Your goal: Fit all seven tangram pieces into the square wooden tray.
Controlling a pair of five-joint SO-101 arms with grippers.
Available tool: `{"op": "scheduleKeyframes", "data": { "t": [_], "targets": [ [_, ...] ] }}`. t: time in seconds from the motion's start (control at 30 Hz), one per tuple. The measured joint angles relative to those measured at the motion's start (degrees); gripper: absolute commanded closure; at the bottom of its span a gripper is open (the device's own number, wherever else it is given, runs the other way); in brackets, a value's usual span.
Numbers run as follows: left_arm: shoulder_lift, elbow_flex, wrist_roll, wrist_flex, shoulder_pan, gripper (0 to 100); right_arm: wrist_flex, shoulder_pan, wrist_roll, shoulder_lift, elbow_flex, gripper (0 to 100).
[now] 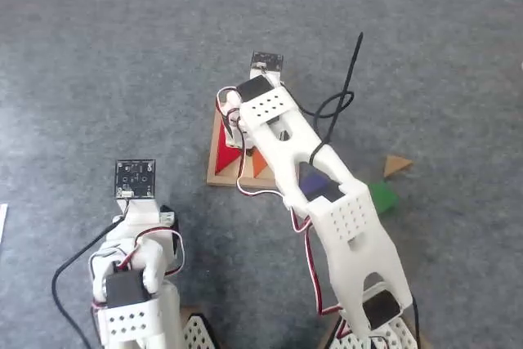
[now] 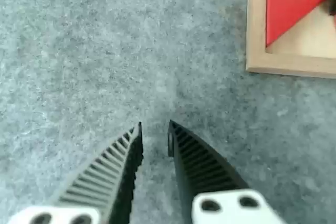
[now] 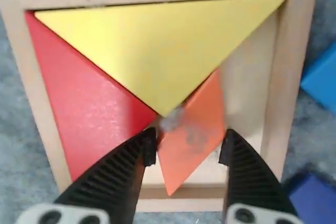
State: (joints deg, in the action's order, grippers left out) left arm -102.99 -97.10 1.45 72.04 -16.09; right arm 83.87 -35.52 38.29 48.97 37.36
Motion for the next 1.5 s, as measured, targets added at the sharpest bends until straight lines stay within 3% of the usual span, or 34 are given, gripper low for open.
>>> {"op": "scheduleKeyframes", "data": {
  "t": [0.2, 0.47, 0.73, 0.83, 1.17, 1.33, 1.5],
  "targets": [
    [0.0, 0.0, 0.0, 0.0, 0.0, 92, 1.8, 0.4, -4.3, 0.0, 0.0, 93.5],
    [0.0, 0.0, 0.0, 0.0, 0.0, 92, 8.1, 0.8, -12.2, 1.1, 4.7, 94.0],
    [0.0, 0.0, 0.0, 0.0, 0.0, 92, 16.4, 0.5, -13.5, 1.2, 14.2, 94.6],
    [0.0, 0.0, 0.0, 0.0, 0.0, 92, 16.5, 0.5, -13.5, 1.2, 17.8, 99.6],
    [0.0, 0.0, 0.0, 0.0, 0.0, 92, 16.5, 0.9, -13.5, 1.2, 19.3, 99.1],
    [0.0, 0.0, 0.0, 0.0, 0.0, 92, 10.5, 0.2, -13.8, 4.8, 19.3, 99.1],
    [0.0, 0.0, 0.0, 0.0, 0.0, 92, 7.4, -1.3, -24.4, 8.0, 19.3, 99.1]
  ]
}}
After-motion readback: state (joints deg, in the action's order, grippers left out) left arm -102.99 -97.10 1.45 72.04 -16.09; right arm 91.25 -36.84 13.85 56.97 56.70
